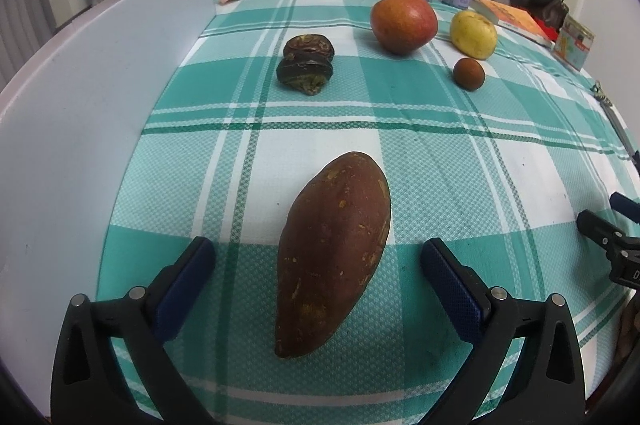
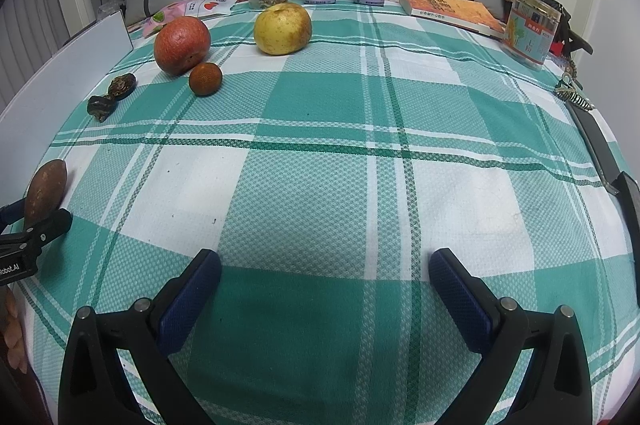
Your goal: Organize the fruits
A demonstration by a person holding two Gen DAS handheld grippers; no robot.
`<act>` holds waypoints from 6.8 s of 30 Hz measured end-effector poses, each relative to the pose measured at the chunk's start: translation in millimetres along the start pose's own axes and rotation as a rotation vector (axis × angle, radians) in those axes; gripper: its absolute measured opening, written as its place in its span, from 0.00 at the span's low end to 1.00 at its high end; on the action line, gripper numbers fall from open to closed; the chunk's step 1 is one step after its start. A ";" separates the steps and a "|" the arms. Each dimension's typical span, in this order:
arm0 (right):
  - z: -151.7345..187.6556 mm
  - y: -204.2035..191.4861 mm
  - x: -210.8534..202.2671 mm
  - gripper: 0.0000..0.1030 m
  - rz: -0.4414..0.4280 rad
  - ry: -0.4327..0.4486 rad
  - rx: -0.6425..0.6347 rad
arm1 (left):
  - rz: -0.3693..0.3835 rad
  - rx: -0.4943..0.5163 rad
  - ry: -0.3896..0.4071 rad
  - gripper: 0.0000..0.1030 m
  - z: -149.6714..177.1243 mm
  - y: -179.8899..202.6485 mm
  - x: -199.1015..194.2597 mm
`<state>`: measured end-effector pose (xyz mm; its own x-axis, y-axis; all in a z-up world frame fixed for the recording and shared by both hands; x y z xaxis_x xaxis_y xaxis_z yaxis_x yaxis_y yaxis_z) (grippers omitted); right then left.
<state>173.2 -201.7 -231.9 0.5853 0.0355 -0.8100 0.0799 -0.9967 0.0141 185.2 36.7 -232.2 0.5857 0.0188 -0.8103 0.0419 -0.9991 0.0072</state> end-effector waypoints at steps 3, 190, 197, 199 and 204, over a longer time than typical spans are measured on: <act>-6.4 0.3 1.8 1.00 0.008 -0.023 0.017 | 0.001 0.000 0.000 1.00 0.0 -0.1 0.0; -9.7 -4.4 0.6 1.00 -0.001 0.020 -0.066 | 0.070 0.065 -0.027 0.96 -21.6 57.3 12.8; -6.1 -3.3 6.3 1.00 -0.017 0.005 -0.048 | 0.075 0.082 0.000 0.99 -19.0 58.8 13.2; -5.7 -3.5 6.0 1.00 -0.014 0.006 -0.049 | 0.073 0.083 0.001 0.99 -19.0 59.2 13.5; -6.0 -3.7 5.9 1.00 -0.015 0.006 -0.049 | 0.073 0.083 0.001 1.00 -19.0 59.5 13.7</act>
<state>181.2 -197.3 -233.2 0.5883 0.0509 -0.8070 0.1277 -0.9913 0.0306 211.1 -21.8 -231.7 0.5851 -0.0542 -0.8091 -0.0680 -0.9975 0.0177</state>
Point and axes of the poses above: each gripper's, at about its wrist camera, not at the fingertips, and x roughly the way its jaws point, y to its right, z to its underside, the point moved 6 cm from there along x, roughly the way its jaws point, and after that the axes turned 1 degree about -x, right-handed, at the moved point
